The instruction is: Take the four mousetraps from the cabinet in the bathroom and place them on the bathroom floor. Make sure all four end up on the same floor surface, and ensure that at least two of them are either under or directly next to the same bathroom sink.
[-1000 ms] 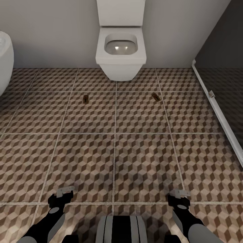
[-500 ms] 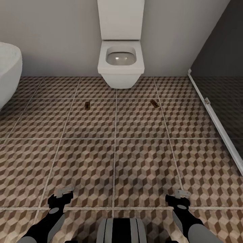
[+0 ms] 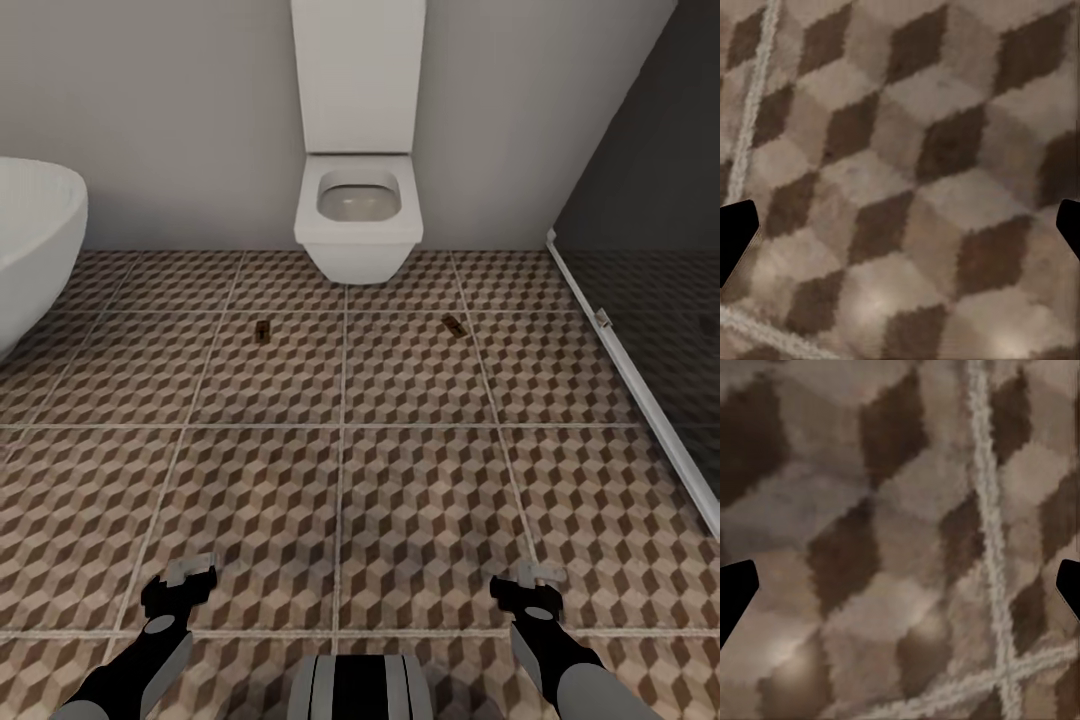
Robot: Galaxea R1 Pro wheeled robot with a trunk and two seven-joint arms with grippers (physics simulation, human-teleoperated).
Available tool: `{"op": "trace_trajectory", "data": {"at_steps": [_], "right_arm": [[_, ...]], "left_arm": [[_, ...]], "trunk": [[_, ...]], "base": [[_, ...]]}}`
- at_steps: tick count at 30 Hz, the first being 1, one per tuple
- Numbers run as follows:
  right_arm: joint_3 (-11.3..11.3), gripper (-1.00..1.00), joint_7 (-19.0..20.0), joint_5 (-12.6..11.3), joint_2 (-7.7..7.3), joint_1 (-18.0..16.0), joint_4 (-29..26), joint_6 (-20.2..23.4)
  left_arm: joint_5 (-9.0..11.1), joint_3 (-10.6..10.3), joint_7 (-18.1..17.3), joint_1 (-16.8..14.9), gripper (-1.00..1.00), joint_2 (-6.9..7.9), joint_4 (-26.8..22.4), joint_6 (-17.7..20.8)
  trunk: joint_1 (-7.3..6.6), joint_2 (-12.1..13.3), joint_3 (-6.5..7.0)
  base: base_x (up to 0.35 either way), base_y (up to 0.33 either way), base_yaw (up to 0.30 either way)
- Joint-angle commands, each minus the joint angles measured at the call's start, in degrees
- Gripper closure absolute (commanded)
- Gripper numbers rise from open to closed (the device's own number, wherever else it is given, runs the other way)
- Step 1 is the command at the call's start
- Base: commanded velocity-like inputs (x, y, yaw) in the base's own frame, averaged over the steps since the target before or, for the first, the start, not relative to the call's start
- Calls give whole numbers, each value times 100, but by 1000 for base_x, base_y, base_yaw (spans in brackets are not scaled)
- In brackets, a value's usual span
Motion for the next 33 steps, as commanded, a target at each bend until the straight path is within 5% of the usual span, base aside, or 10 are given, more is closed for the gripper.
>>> {"op": "trace_trajectory", "data": {"at_steps": [1, 33], "right_arm": [[-40, -100, -5, 41, 2, -5, 10, -29], [-31, -100, -5, 58, 9, -5, 10, -44]], "left_arm": [[61, -48, 37, -3, -100, 7, 2, -28], [62, -46, 37, -3, -100, 7, 11, -28]], "trunk": [[-3, 0, 20], [-86, 43, 729]], "base": [[0, 0, 0], [0, 0, 0]]}}
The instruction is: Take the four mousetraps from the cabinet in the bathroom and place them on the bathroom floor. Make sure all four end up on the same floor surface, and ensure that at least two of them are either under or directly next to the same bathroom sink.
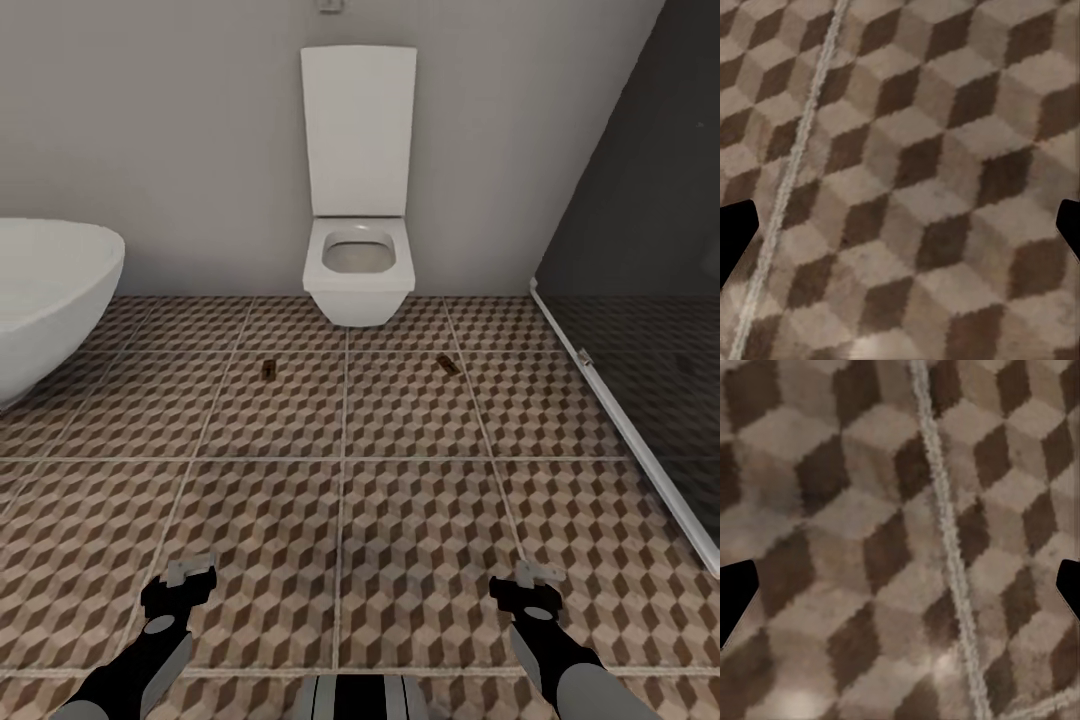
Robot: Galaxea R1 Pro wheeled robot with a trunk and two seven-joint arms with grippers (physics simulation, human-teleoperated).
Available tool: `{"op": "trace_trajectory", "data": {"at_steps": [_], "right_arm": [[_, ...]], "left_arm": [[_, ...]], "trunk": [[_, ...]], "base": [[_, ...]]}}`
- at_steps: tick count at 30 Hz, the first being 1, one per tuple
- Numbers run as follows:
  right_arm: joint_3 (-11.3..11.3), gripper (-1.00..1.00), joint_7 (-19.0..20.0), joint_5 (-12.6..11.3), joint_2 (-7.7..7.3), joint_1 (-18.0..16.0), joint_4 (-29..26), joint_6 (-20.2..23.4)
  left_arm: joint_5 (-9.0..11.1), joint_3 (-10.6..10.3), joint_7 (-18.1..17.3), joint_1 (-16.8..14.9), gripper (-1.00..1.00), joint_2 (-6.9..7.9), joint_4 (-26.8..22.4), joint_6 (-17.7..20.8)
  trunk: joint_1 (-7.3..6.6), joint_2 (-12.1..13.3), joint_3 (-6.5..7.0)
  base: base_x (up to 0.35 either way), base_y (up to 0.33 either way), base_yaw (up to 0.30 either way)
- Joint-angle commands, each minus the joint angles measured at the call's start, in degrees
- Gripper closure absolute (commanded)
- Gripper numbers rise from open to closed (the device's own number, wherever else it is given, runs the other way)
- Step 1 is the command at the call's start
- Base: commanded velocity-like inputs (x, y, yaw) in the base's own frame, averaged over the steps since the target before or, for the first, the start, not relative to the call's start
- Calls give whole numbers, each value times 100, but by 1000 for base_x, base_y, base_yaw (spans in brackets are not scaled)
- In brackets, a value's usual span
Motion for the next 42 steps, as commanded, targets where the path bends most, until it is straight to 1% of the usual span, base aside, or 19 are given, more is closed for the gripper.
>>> {"op": "trace_trajectory", "data": {"at_steps": [1, 42], "right_arm": [[-40, -100, -5, 42, 2, -5, 10, -29], [-14, -100, -5, 60, -4, -5, 10, -14]], "left_arm": [[62, -49, 37, -4, -100, 7, 2, -28], [69, -42, 37, -4, -100, 7, 11, -19]], "trunk": [[-3, 0, 19], [-109, 55, 928]], "base": [[0, 0, 0], [0, 0, 0]]}}
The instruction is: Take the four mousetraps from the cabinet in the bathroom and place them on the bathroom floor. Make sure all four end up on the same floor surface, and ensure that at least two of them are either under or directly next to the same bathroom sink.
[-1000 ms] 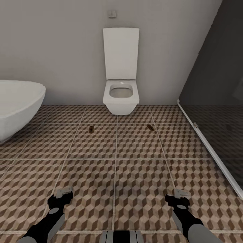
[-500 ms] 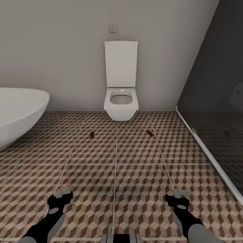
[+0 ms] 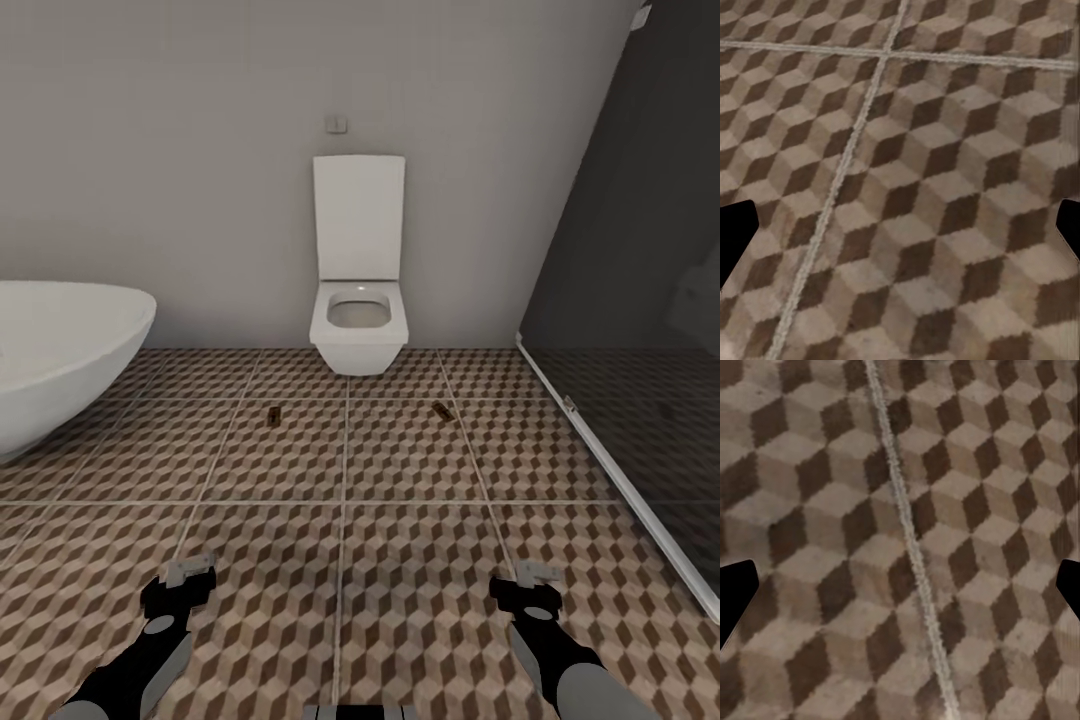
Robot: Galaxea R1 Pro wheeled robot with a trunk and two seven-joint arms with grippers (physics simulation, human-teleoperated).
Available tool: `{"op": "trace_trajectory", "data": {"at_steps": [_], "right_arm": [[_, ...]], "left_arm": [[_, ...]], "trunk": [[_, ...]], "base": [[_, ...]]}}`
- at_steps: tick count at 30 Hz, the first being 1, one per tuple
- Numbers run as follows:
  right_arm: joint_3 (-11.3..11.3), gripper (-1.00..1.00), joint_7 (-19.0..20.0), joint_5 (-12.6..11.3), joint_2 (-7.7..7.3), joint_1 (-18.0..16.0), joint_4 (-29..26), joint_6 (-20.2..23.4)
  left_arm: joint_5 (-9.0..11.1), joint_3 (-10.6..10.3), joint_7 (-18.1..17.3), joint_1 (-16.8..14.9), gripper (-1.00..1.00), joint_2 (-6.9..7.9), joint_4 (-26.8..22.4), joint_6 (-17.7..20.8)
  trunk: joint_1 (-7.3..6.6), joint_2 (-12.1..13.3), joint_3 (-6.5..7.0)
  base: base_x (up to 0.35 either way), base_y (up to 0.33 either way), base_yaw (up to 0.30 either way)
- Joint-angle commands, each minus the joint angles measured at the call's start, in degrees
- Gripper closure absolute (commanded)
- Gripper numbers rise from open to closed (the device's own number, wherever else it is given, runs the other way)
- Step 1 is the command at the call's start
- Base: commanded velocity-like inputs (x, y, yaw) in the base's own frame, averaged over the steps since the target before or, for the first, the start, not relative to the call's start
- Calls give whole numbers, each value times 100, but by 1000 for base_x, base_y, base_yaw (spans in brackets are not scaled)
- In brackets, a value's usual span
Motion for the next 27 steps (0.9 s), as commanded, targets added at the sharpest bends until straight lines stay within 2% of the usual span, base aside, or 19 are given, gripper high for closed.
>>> {"op": "trace_trajectory", "data": {"at_steps": [1, 27], "right_arm": [[-40, -100, -5, 43, 4, -5, 10, -29], [-33, -100, -14, 66, 25, -5, 10, -15]], "left_arm": [[62, -49, 37, -4, -100, 7, 1, -28], [69, -49, 37, -4, -100, 7, 14, -27]], "trunk": [[-3, 0, 19], [-70, 35, 595]], "base": [[0, 0, 0], [0, 0, 0]]}}
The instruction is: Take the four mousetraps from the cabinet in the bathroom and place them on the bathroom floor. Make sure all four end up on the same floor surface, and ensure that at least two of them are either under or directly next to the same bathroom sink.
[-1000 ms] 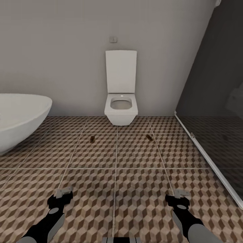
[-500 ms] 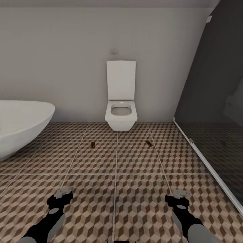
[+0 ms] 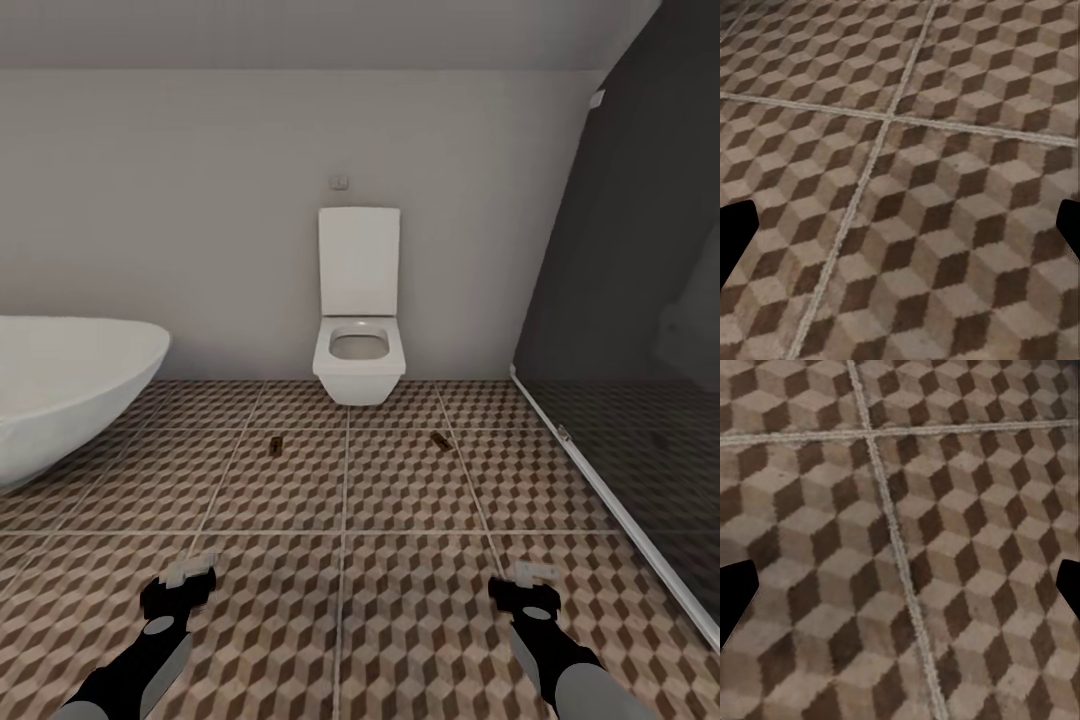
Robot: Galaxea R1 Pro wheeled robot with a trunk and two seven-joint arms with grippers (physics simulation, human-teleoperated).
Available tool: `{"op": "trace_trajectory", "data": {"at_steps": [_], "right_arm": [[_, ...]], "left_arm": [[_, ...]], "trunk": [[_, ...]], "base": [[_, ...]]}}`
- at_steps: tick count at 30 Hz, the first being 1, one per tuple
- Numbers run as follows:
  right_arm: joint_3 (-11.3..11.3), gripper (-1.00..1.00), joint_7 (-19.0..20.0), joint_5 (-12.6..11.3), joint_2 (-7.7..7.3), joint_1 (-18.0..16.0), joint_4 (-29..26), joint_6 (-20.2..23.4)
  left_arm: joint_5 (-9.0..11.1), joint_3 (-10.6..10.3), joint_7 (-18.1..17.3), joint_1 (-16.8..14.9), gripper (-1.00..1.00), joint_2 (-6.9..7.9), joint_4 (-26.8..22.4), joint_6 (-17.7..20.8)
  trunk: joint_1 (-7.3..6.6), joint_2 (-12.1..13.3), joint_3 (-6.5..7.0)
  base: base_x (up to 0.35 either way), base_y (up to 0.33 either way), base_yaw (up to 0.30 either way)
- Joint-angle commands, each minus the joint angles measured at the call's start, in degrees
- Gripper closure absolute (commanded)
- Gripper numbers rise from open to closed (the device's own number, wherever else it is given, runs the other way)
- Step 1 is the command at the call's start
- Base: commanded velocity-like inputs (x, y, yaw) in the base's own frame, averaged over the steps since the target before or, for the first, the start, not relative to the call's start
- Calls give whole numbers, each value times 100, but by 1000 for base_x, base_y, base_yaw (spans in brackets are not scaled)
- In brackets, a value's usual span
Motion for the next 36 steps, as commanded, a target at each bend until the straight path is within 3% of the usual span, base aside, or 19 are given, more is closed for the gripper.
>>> {"op": "trace_trajectory", "data": {"at_steps": [1, 36], "right_arm": [[-40, -100, -5, 42, 1, -5, 10, -33], [-36, -100, 11, 27, -21, -5, 9, -136]], "left_arm": [[61, -49, 37, -4, -100, 7, 0, -27], [55, -55, 37, -4, -100, 7, 13, -28]], "trunk": [[-4, 0, 18], [-94, 47, 793]], "base": [[0, 0, 0], [0, 0, 0]]}}
